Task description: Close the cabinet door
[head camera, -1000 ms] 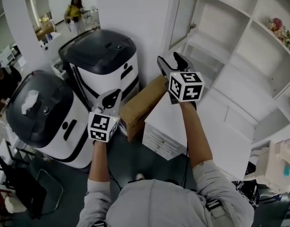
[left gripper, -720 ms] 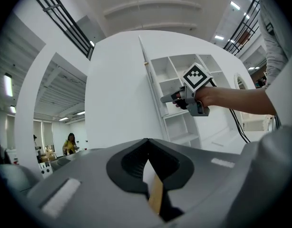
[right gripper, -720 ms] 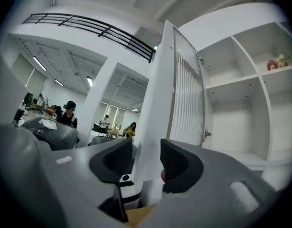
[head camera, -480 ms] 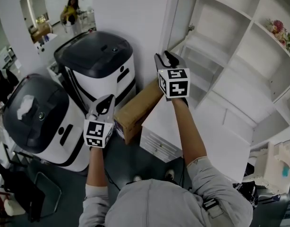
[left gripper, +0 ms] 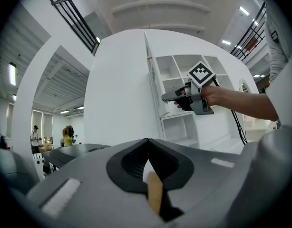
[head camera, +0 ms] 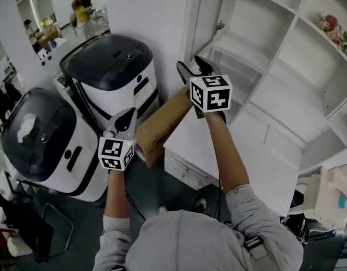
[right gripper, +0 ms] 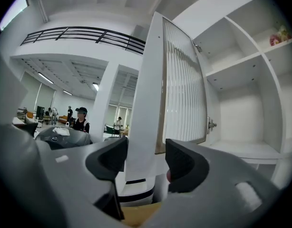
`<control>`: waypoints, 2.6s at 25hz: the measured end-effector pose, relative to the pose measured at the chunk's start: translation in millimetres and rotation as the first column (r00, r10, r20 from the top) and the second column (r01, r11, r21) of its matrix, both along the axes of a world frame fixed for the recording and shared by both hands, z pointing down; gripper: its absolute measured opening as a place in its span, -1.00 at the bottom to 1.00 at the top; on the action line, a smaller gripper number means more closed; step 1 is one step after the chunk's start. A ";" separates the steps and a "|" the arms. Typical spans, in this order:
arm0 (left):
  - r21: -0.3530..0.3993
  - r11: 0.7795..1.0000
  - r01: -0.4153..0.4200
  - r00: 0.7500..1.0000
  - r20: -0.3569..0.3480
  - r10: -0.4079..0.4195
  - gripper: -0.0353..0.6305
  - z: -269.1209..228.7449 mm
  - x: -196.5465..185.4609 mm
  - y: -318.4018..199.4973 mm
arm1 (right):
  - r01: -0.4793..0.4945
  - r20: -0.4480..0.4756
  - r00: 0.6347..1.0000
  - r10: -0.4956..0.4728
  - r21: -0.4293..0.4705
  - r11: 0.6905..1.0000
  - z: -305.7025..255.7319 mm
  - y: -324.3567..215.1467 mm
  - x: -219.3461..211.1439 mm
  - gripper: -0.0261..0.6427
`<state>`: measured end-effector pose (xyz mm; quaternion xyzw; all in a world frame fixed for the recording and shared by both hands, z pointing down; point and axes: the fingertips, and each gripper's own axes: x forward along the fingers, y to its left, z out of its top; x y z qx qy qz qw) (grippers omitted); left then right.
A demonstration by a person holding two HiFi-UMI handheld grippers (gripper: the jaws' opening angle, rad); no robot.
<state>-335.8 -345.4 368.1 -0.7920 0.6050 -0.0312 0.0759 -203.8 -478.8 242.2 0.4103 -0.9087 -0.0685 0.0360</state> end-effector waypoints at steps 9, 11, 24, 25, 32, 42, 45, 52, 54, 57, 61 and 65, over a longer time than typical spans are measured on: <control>-0.021 0.997 -0.070 0.997 0.018 0.071 -0.84 2.8 29.0 -14.7 | -0.029 0.020 0.999 0.029 -0.009 1.000 -0.5 12.2 44.2 -0.07; -0.021 0.995 -0.093 0.995 0.019 0.093 -0.84 2.2 37.0 -18.2 | -0.026 0.031 0.999 0.027 -0.021 0.999 0.0 15.7 59.1 -0.08; -0.048 0.972 -0.230 0.972 0.027 0.232 -0.84 3.7 113.4 -46.6 | -0.030 0.000 1.000 0.030 0.013 0.999 4.7 28.0 124.9 -0.41; -0.050 0.971 -0.233 0.972 0.025 0.235 -0.84 3.5 116.7 -49.0 | -0.034 0.010 0.999 0.034 0.008 0.999 5.6 26.2 131.4 -0.42; -0.065 0.964 -0.257 0.965 0.027 0.259 -0.84 4.8 144.3 -64.9 | -0.169 0.083 0.982 0.168 0.004 0.986 8.4 -3.4 203.9 -0.68; -0.072 0.960 -0.272 0.960 0.043 0.275 -0.84 -0.6 195.6 -88.3 | -0.111 0.115 0.987 0.112 -0.019 0.994 5.0 -41.6 259.3 -0.67; -0.076 0.960 -0.270 0.960 0.050 0.274 -0.84 -1.4 207.4 -92.6 | -0.108 0.114 0.987 0.110 -0.019 0.994 4.1 -49.0 269.9 -0.67; -0.085 0.962 -0.260 0.964 0.038 0.264 -0.84 1.8 224.7 -100.8 | -0.169 0.107 0.980 0.168 0.002 0.986 1.7 -69.8 292.6 -0.49; -0.087 0.962 -0.258 0.964 0.036 0.262 -0.84 2.7 228.8 -102.6 | -0.190 0.095 0.978 0.188 0.003 0.982 1.5 -75.7 300.4 -0.34; -0.089 0.961 -0.261 0.964 0.033 0.264 -0.84 4.1 234.8 -105.7 | -0.204 0.096 0.974 0.203 -0.002 0.979 1.2 -84.2 310.7 -0.04; -0.095 0.961 -0.261 0.964 0.031 0.265 -0.84 7.5 243.0 -108.2 | -0.203 0.097 0.974 0.203 -0.009 0.979 0.6 -92.3 317.0 -0.04; -0.099 0.963 -0.249 0.967 0.029 0.253 -0.84 9.8 242.7 -109.3 | -0.208 0.091 0.974 0.207 -0.008 0.978 -0.5 -99.1 322.6 -0.06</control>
